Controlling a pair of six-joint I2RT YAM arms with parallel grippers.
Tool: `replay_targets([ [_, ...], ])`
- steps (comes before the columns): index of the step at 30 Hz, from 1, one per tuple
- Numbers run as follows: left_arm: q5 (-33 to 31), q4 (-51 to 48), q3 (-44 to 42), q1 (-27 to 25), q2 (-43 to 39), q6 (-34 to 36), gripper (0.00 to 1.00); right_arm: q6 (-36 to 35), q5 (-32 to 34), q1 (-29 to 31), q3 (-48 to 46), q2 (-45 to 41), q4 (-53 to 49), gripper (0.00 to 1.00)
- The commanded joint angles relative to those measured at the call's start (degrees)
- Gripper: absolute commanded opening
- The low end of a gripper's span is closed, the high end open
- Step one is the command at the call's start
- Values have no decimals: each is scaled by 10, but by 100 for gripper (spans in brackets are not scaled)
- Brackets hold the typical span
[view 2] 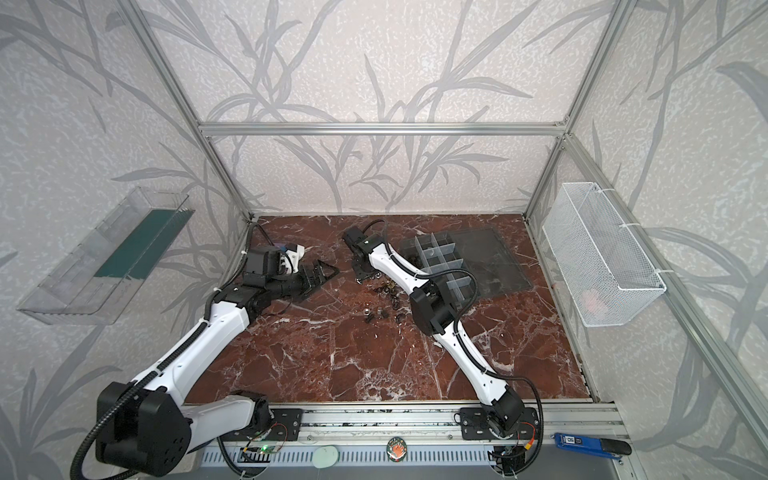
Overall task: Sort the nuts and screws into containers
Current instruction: 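Lower the right gripper and grasp the steel wing nut, then carry the steel wing nut into the organizer box compartment and release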
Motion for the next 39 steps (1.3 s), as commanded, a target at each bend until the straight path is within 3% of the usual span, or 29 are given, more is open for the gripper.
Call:
replay_targets([
  [1,0,-8,7,2,-14,6,99,2,-9,-4,15,-6,-8,0],
  [13,1,4,30,-1,4,7,99,10,-50,-34,12,-84,-20,0],
  [19,-2,22,70,-28,47,3,99,9,-61,-61,12,-113,-32,0],
  [30,-42,16,205,-127,162,32,99,-2,-72,-160,4,-135,-44,0],
  [39,-43,10,255,-144,213,34,99,1,-76,-239,8,-111,-34,0],
])
